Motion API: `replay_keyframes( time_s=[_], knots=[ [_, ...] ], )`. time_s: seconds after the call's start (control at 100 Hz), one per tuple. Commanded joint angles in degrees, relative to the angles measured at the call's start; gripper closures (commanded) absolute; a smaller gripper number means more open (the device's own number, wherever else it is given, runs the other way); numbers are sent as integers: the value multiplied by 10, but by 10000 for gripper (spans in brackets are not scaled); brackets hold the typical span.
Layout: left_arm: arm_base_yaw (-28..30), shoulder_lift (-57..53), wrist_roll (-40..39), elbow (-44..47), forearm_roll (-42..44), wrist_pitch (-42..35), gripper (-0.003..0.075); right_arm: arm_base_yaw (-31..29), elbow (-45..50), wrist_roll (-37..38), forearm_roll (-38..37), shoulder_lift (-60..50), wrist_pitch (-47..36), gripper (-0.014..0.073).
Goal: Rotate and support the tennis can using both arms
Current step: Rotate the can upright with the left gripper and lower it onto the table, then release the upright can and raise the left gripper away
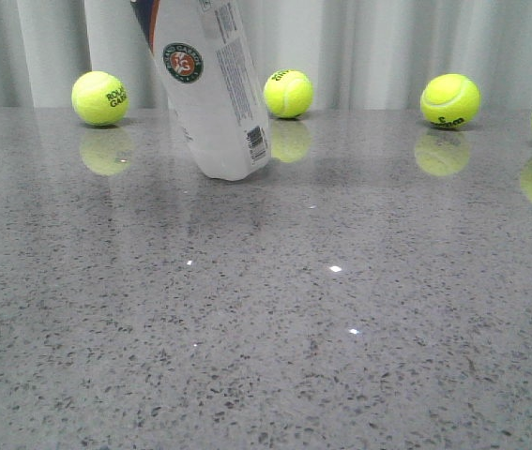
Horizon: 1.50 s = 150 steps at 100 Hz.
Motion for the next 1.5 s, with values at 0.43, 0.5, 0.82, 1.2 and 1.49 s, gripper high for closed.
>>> replay_keyframes(
  time_s=[0.43, 0.5, 0.82, 1.2, 1.49],
  knots=[
    [-4, 43, -17, -123, -52, -23, 268, -3, -14, -2, -4, 6, -43, 654],
    [-4, 62, -18, -154, -75, -22, 268, -3, -14, -2, -4, 6, -43, 654],
    [-4, 108, -18, -233, -119, -10, 269, -3, -14, -2, -4, 6, -43, 654],
    [-4, 82, -32, -242, -137, -47, 550, -3, -14, -2, -4, 6, -43, 654],
    [-4, 51, -150, -242, -45, -128, 595, -3, -14, -2, -4, 6, -43, 654]
  ],
)
